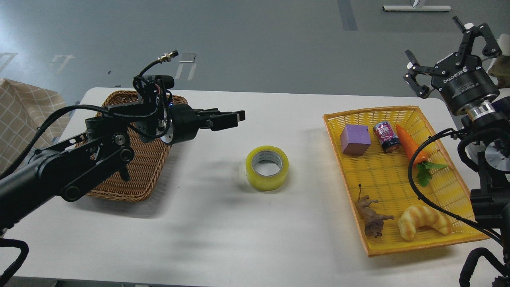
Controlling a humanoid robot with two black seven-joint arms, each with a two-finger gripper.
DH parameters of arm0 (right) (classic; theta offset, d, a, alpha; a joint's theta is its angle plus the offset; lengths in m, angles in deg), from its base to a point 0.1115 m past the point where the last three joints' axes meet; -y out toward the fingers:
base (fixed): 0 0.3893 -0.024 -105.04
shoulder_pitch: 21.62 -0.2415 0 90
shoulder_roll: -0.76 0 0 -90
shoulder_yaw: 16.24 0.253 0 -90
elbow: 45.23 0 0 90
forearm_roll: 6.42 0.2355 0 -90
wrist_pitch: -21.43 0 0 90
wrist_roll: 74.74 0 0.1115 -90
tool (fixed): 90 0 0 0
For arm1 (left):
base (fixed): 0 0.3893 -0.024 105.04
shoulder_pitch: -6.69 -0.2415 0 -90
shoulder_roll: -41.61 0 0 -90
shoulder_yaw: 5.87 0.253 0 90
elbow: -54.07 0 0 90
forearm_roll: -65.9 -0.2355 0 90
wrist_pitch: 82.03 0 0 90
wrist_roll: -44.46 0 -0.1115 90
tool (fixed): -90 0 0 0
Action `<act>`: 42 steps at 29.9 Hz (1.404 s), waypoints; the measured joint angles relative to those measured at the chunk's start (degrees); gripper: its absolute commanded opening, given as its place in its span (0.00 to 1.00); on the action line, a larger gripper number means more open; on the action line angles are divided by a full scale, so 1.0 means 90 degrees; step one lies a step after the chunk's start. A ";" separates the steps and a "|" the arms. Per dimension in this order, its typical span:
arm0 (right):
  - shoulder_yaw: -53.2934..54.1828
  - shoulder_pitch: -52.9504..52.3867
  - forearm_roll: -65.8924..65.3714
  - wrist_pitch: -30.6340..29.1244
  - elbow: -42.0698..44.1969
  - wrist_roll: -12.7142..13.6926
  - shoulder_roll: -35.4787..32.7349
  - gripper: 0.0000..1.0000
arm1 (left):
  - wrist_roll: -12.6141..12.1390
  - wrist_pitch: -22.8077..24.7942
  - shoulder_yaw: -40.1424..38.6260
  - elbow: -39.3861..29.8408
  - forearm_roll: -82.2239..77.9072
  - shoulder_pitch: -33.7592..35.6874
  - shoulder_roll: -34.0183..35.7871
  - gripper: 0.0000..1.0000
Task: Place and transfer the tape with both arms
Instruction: 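Reach the left gripper to the tape roll and grasp its rim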
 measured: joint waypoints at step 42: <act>-0.0001 0.0499 0.0004 0.0000 0.0443 -0.0137 -0.0109 1.00 | -0.0758 -0.0095 0.1676 0.1066 -0.1967 0.0835 -0.1774 0.98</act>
